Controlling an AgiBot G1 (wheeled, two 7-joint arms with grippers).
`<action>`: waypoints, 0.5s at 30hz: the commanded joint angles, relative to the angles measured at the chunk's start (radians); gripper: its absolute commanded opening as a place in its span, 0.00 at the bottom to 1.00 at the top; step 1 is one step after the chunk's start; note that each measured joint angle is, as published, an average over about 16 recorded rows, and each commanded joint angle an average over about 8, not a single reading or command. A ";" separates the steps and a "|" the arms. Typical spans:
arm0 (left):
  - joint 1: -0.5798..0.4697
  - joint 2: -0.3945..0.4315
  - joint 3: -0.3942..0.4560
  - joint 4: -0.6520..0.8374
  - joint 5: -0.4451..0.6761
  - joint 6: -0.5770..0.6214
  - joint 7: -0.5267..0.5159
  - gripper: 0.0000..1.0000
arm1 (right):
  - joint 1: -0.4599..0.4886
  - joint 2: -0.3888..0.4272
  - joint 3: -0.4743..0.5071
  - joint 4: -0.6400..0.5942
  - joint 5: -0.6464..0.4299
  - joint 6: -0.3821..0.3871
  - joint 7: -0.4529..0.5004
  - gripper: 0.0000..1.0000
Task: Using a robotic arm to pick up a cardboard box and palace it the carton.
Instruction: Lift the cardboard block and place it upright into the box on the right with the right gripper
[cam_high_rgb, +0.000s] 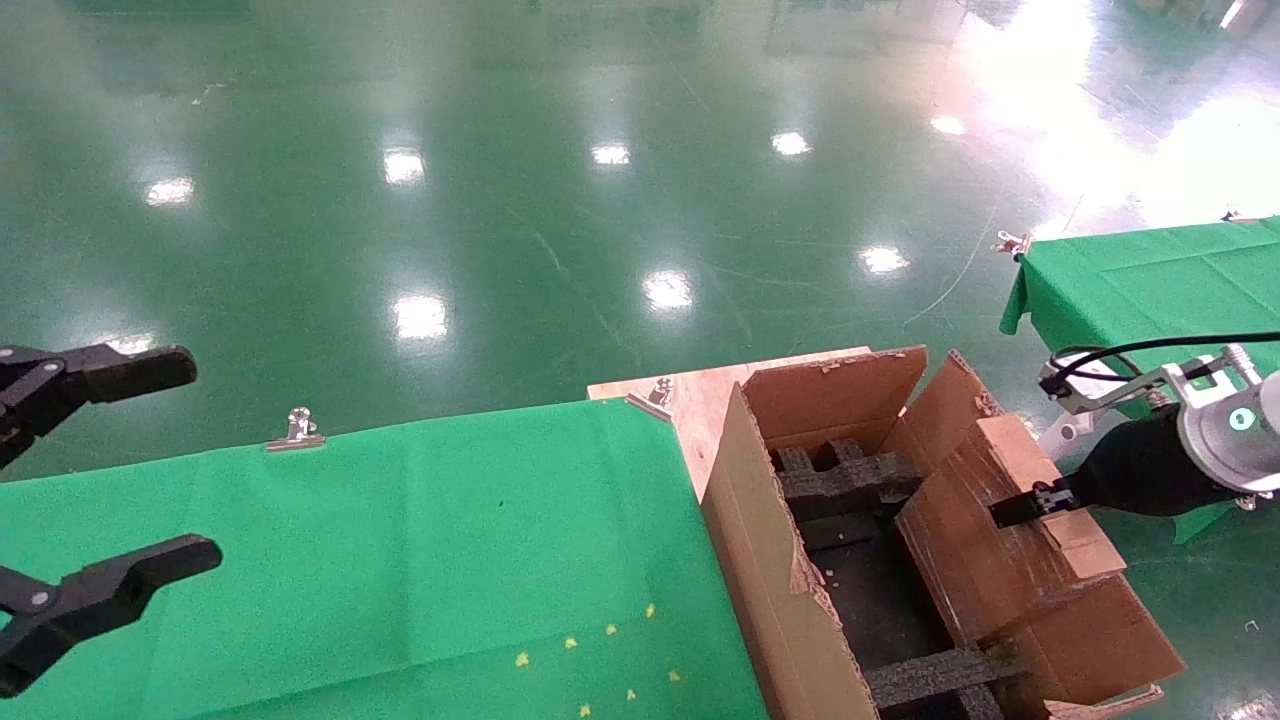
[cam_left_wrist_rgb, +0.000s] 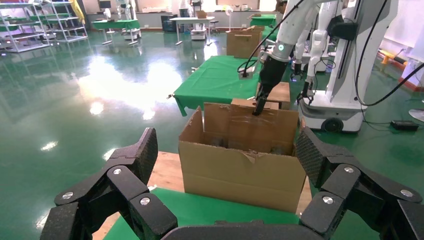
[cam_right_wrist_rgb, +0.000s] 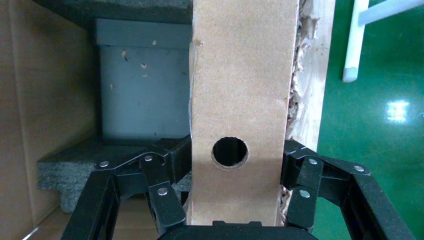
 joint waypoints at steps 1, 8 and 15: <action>0.000 0.000 0.000 0.000 0.000 0.000 0.000 1.00 | -0.015 -0.007 -0.004 -0.001 0.000 0.014 0.012 0.00; 0.000 0.000 0.000 0.000 0.000 0.000 0.000 1.00 | -0.090 -0.045 -0.005 -0.030 0.021 0.066 0.022 0.00; 0.000 0.000 0.000 0.000 0.000 0.000 0.000 1.00 | -0.173 -0.098 0.005 -0.091 0.052 0.111 -0.004 0.00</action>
